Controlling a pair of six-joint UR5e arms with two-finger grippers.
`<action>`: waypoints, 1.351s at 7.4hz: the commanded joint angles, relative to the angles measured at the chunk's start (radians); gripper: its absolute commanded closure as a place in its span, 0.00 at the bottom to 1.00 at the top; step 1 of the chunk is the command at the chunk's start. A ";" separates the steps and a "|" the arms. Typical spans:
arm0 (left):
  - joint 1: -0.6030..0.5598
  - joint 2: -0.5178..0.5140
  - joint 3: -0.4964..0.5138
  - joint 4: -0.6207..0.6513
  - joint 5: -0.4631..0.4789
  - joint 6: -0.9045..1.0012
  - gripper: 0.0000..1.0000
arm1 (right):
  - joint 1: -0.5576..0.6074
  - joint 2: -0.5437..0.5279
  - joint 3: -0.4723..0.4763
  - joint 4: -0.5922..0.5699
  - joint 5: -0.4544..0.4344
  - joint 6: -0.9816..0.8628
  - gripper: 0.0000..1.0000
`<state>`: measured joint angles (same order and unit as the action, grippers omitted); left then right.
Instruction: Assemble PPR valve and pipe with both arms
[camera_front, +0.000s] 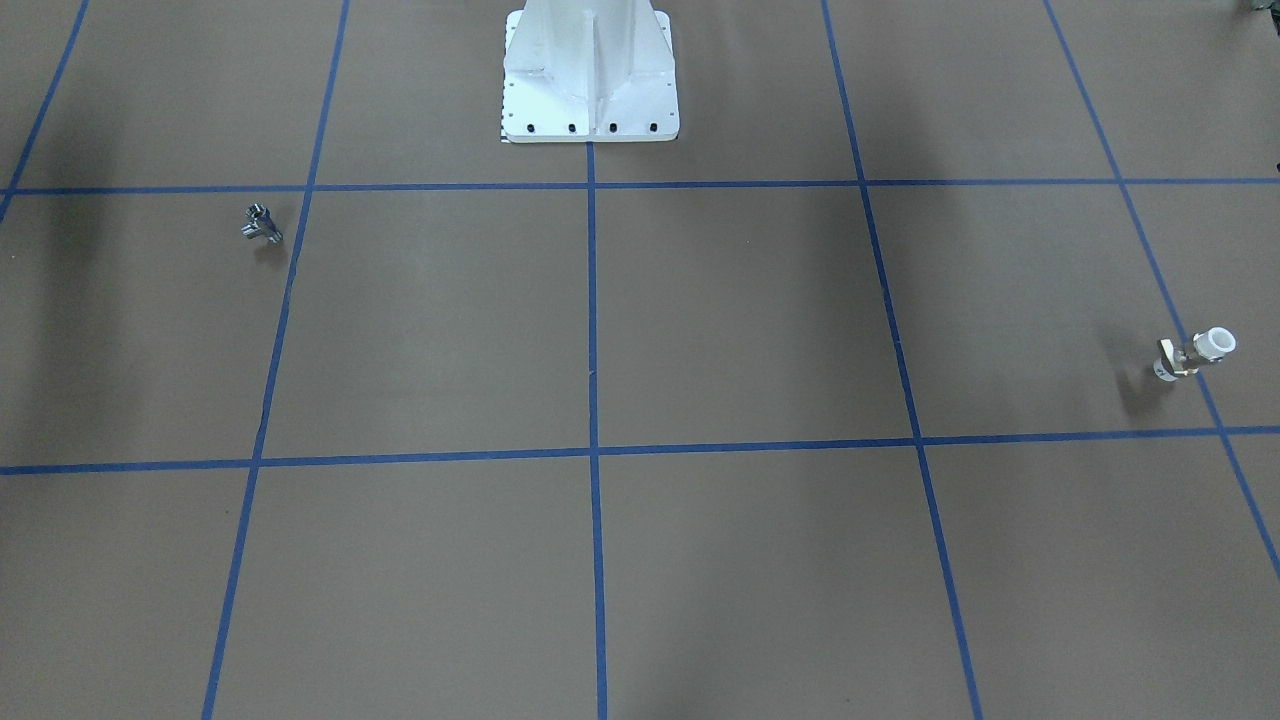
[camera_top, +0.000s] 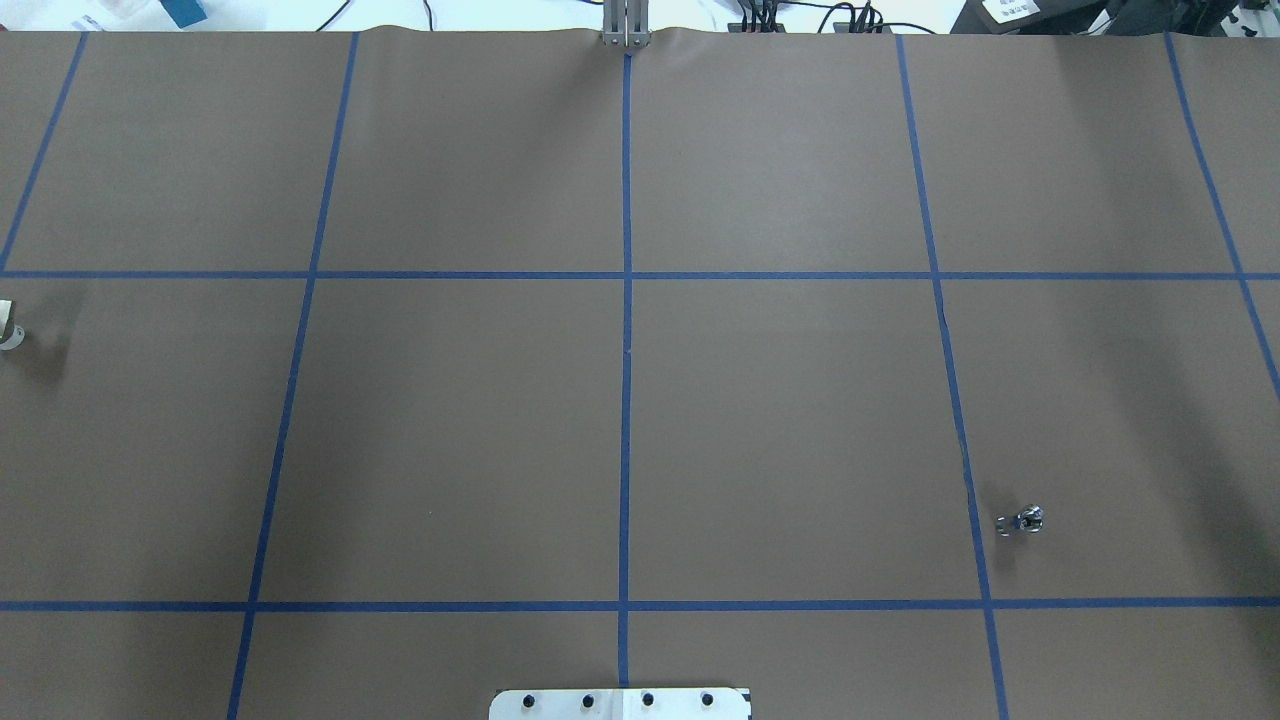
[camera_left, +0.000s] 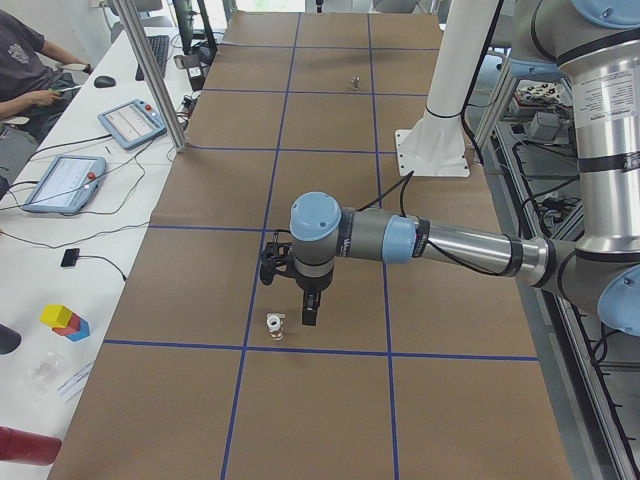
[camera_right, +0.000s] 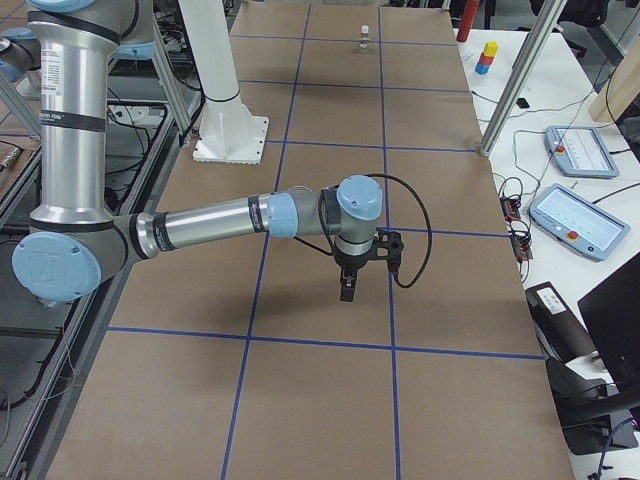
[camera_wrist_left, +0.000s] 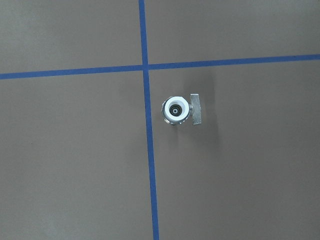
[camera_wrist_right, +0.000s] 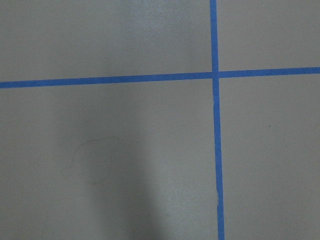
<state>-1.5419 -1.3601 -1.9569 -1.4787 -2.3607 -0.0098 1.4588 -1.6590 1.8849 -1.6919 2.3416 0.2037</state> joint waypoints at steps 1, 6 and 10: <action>0.002 0.003 -0.006 0.046 -0.006 0.001 0.00 | 0.000 0.001 -0.003 0.000 -0.001 0.000 0.00; 0.008 -0.026 0.047 0.029 -0.015 -0.001 0.00 | 0.000 -0.004 -0.003 0.001 -0.012 -0.021 0.00; 0.106 -0.209 0.276 -0.117 -0.015 -0.097 0.00 | 0.000 -0.004 -0.004 0.000 -0.001 -0.089 0.00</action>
<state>-1.4823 -1.5218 -1.7203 -1.5718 -2.3750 -0.0394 1.4588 -1.6629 1.8774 -1.6919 2.3383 0.1143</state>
